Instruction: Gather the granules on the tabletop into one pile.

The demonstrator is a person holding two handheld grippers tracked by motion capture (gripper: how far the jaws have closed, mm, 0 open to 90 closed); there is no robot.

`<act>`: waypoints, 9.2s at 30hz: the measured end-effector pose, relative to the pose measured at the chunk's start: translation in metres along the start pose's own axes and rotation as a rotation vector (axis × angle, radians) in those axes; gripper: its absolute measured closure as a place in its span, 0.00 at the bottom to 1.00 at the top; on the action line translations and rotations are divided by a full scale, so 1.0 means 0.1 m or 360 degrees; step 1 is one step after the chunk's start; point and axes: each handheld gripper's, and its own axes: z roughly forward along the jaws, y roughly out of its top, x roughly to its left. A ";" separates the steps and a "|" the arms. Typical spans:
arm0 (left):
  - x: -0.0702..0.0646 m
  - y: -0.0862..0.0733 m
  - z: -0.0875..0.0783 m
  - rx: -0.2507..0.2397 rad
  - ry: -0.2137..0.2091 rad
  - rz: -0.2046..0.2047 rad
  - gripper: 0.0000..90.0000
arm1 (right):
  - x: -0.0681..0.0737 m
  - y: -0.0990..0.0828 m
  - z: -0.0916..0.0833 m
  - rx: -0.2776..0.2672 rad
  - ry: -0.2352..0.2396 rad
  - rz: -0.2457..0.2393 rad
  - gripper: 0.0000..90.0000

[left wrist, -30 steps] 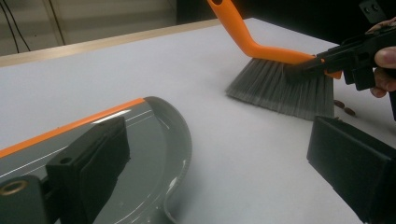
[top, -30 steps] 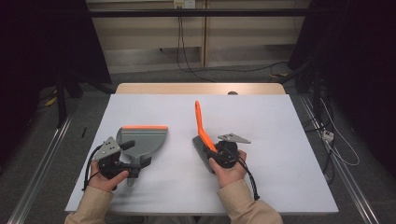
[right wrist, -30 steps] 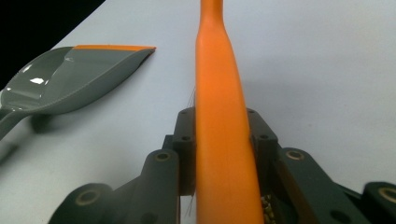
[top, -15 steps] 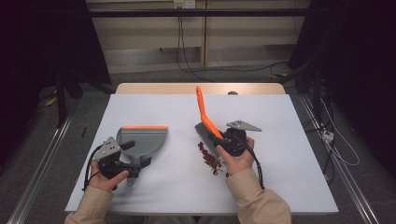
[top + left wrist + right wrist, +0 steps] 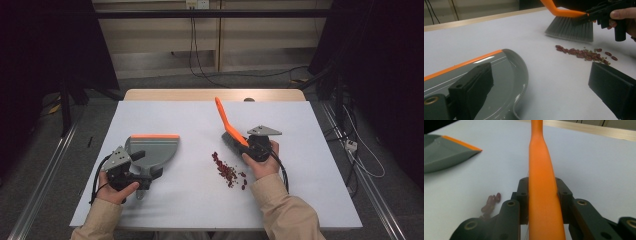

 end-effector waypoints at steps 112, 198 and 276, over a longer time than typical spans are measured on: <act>-0.04 0.02 -0.06 -0.0033 -0.0028 0.0012 0.06 | 0.35 -0.54 -0.77 -0.0177 -0.0347 0.0036 0.79; -0.03 0.00 -0.02 -0.0001 0.0004 -0.0023 0.06 | -0.06 -0.05 0.11 -0.0200 0.0898 -0.0683 0.79; -0.04 0.01 -0.06 -0.0026 -0.0008 -0.0007 0.06 | 1.19 0.11 0.24 0.0036 0.0288 0.0004 0.79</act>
